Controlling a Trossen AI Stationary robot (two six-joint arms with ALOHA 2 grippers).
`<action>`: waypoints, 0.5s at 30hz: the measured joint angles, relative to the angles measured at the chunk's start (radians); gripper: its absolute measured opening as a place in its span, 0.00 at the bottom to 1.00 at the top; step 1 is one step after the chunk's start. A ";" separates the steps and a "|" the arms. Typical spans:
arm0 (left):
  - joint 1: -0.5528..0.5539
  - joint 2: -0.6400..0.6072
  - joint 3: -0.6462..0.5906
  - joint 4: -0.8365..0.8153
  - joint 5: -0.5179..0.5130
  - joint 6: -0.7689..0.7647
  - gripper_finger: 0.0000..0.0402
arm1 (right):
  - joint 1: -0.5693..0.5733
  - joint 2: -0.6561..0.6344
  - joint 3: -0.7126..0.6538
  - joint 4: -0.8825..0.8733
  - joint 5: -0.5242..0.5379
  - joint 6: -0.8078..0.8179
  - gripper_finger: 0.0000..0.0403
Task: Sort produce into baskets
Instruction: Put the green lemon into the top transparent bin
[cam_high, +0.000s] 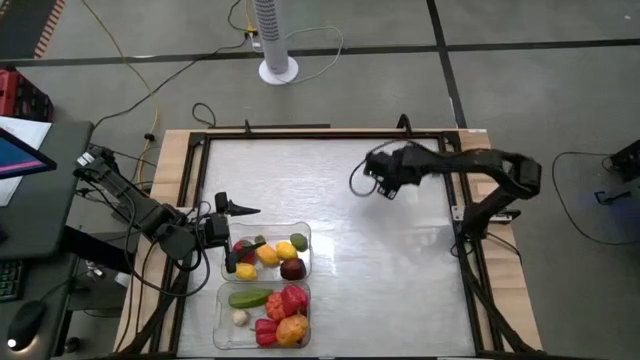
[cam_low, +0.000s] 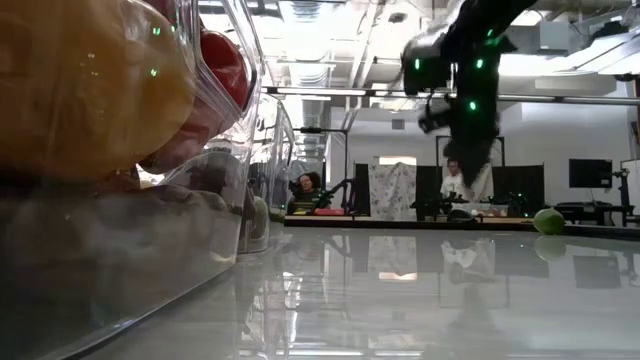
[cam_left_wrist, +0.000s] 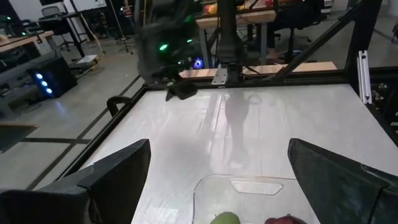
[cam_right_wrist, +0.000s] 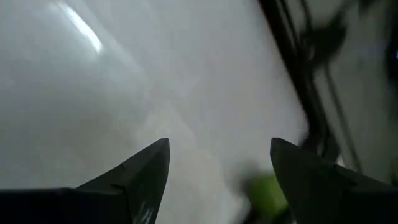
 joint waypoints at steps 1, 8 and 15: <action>0.000 0.000 0.000 0.000 0.000 0.000 0.92 | -0.040 0.013 0.000 -0.028 -0.004 0.023 0.75; 0.000 0.000 0.000 -0.008 0.000 0.000 0.92 | -0.291 0.122 0.001 -0.166 -0.063 0.057 0.75; 0.000 0.000 0.000 -0.020 0.000 0.000 0.92 | -0.419 0.234 0.001 -0.193 -0.077 0.050 0.75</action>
